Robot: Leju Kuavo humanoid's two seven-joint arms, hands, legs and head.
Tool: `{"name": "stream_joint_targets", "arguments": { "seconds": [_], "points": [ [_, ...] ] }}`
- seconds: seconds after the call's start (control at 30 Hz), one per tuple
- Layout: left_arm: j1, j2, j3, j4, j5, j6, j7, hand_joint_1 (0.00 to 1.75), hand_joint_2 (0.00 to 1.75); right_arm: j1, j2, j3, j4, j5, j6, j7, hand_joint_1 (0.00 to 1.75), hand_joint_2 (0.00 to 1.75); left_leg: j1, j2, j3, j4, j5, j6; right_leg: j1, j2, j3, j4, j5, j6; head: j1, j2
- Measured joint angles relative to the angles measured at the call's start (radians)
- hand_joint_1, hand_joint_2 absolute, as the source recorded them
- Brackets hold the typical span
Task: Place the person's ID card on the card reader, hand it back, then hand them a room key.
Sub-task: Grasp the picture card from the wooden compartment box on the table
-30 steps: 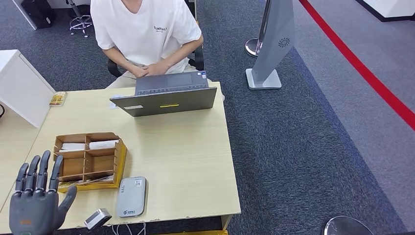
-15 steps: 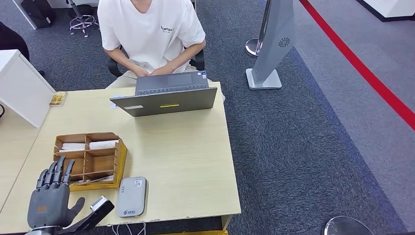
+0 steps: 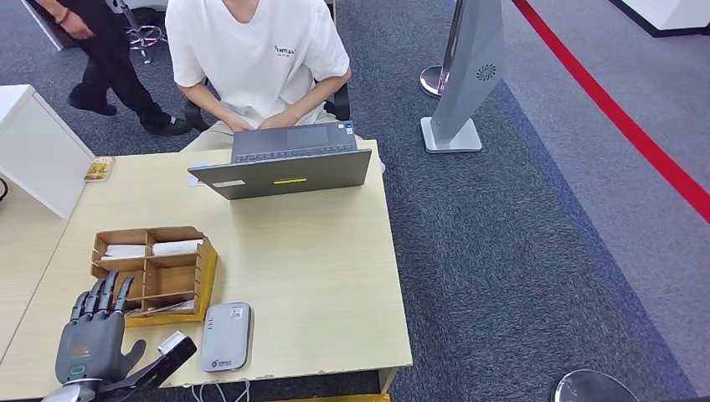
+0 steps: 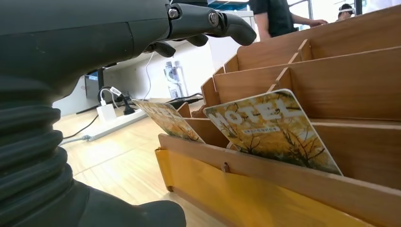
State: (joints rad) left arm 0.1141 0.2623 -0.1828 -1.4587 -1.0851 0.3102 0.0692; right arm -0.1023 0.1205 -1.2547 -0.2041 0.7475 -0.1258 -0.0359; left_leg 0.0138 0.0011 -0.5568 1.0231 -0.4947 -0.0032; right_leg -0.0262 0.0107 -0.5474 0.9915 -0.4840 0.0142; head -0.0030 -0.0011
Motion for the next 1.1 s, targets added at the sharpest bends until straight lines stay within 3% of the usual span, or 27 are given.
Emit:
{"name": "stream_joint_targets", "arguments": {
  "seconds": [1.1],
  "points": [
    [-0.037, -0.070, -0.026, 0.038, -0.068, 0.032, -0.016, 0.00, 1.75, 0.000, 0.000, 0.003, 0.000, 0.018, 0.008, 0.004, 0.00, 1.75, 0.000, 0.000, 0.000, 0.000, 0.000, 0.000, 0.000, 0.000, 0.000, 0.000, 0.000, 0.000, 0.000, 0.000]
  ]
}}
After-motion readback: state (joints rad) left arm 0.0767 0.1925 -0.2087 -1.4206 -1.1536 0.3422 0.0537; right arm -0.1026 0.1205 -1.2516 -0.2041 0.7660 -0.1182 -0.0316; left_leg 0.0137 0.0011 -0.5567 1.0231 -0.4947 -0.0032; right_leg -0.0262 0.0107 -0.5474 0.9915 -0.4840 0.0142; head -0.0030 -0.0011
